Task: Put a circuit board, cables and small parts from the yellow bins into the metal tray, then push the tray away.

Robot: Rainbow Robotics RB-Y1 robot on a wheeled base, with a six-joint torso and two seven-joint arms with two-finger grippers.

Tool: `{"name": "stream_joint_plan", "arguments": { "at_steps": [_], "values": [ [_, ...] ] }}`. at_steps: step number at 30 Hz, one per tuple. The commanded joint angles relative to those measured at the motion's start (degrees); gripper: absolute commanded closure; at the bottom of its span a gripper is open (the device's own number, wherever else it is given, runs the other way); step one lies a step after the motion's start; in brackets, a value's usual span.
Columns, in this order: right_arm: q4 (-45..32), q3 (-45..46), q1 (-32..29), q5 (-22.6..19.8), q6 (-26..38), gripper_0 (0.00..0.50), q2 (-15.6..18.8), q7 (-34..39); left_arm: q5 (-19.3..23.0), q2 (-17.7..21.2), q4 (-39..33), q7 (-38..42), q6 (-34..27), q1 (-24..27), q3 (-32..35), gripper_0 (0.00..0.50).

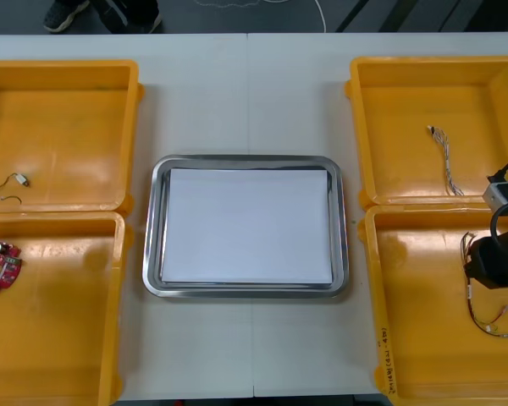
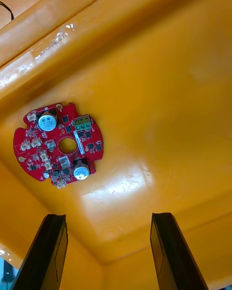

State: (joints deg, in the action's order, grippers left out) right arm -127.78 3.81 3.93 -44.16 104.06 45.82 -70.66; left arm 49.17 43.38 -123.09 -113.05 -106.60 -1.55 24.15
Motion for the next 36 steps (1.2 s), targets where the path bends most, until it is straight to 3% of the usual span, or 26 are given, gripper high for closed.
{"name": "stream_joint_plan", "arguments": {
  "at_steps": [1,7,12,18,31,36],
  "values": [
    [2.37,0.15,-1.12,-0.14,-2.63,0.0,2.87,-7.74,-0.48,-0.58,2.41,-1.3,2.19,-1.87,1.43,0.0],
    [4.91,0.15,-2.61,-0.23,-7.03,0.0,2.96,-10.2,-0.21,-0.58,8.39,-8.33,6.41,-1.87,1.34,0.0],
    [6.5,0.15,-3.23,-1.19,-8.61,0.0,2.96,-9.23,-0.65,-0.58,9.27,-8.95,7.99,-1.96,0.46,0.0],
    [12.03,0.32,-3.58,-5.68,-12.92,0.0,2.96,-8.44,-1.71,-0.58,10.41,-8.86,9.75,-2.05,-1.47,0.0],
    [14.58,0.06,-5.95,-6.2,-15.73,0.0,2.52,-6.16,-3.47,-0.58,13.05,-8.77,12.38,-2.23,-4.81,0.0],
    [15.9,0.06,-6.92,-5.94,-17.49,0.0,1.29,-5.54,-4.87,-2.69,13.75,-8.86,13.7,-2.31,-4.99,0.0]
  ]
}}
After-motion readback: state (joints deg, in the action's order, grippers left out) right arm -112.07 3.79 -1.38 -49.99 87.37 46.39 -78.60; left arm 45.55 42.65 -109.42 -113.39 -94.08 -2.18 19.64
